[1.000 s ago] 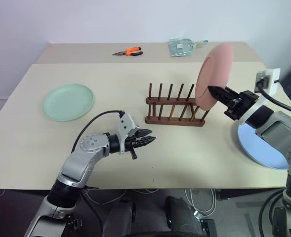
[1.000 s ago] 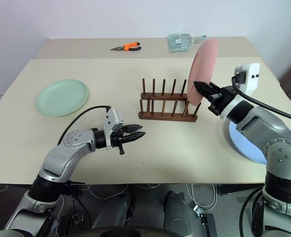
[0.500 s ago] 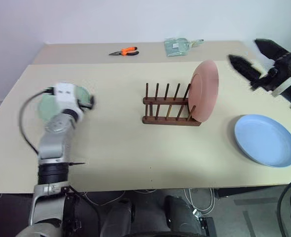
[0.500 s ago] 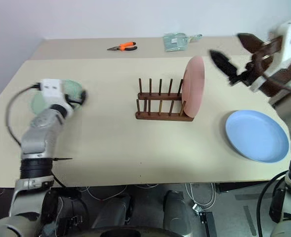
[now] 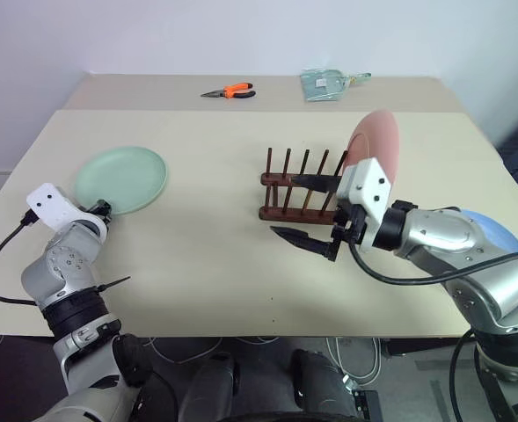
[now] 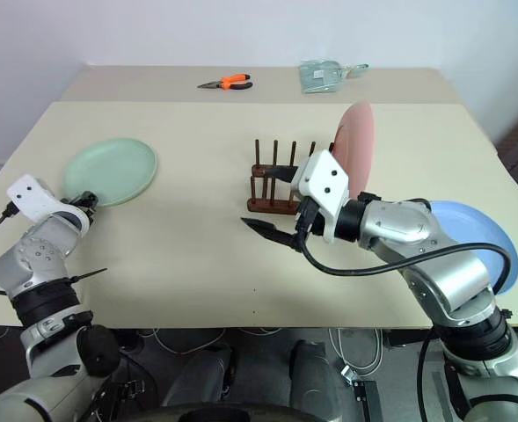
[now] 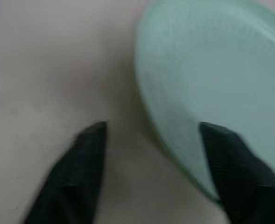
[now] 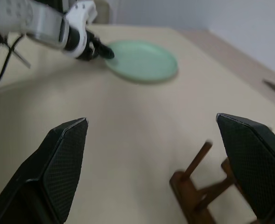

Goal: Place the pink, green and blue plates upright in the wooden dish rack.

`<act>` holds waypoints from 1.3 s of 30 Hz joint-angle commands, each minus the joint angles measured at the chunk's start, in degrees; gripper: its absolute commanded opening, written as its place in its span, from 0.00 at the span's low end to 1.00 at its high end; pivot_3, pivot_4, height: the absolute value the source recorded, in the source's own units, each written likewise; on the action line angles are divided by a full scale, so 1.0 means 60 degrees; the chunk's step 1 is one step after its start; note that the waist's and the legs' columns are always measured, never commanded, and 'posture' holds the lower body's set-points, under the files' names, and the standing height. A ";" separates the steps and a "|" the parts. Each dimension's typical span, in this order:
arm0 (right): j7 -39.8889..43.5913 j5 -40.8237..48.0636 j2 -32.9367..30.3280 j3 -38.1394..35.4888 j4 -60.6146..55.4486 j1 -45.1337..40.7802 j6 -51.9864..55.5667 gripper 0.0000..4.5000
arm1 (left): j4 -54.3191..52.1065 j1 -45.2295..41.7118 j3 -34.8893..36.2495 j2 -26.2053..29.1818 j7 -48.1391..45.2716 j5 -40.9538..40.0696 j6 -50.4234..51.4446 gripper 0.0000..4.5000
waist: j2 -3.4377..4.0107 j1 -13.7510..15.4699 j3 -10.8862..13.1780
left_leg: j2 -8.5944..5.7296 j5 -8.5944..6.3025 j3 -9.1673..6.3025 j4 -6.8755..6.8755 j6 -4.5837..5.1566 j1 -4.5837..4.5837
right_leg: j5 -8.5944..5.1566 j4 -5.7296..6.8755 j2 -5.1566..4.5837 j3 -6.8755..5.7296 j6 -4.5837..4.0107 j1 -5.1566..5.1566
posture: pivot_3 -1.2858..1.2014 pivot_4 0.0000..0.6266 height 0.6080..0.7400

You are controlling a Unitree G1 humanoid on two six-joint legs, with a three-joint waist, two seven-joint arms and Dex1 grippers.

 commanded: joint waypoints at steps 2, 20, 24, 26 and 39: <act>0.0100 -0.0488 0.0035 -0.0155 -0.0171 0.0080 -0.0285 1.00 | 0.0477 -0.0492 0.0472 -0.0021 0.0210 -0.0759 -0.0086 0.12 | -0.0001 -0.0004 -0.0001 | 0.0001 0.0000 0.0001 -0.0002 0.0000 0.0003 | -0.0001 0.0000 0.0001 0.0000 0.0002 0.0002 | 0.52 0.24 1.00; -0.0646 -0.8171 0.0395 0.3306 0.3002 -0.2804 -0.4313 0.94 | -0.4383 -0.1909 -0.5244 -0.0766 -0.2558 -0.1646 0.0367 0.00 | -0.0043 -0.0209 0.0022 | 0.0003 0.0008 0.0018 -0.0019 -0.0014 0.0000 | 0.0007 -0.0012 0.0001 0.0006 -0.0012 -0.0009 | 0.52 0.24 1.00; -0.0656 -0.8905 0.0520 0.3179 0.3504 -0.2714 -0.4732 0.60 | -0.4596 -0.2020 -0.4994 -0.1064 -0.2164 -0.2064 0.0817 0.00 | -0.0042 -0.0218 0.0023 | 0.0000 0.0010 0.0013 -0.0018 -0.0017 -0.0003 | 0.0007 -0.0012 0.0002 0.0007 -0.0012 -0.0008 | 0.52 0.24 1.00; -0.0619 -0.9081 0.0578 0.3051 0.3569 -0.2652 -0.4878 0.35 | -0.4637 -0.1951 -0.4944 -0.1004 -0.2111 -0.2112 0.0907 0.00 | -0.0042 -0.0226 0.0023 | 0.0001 0.0010 0.0010 -0.0019 -0.0017 -0.0002 | 0.0007 -0.0011 0.0004 0.0006 -0.0012 -0.0008 | 0.52 0.24 1.00; -0.0203 -0.6228 0.2224 0.0727 0.1957 -0.1925 -0.3861 0.00 | -0.2801 -0.2325 -0.2378 -0.0133 -0.1377 -0.1925 -0.2309 0.64 | -0.0047 -0.0239 0.0033 | 0.0003 0.0020 0.0005 -0.0032 -0.0034 0.0010 | 0.0007 -0.0014 0.0011 0.0012 -0.0014 -0.0004 | 0.52 0.24 1.00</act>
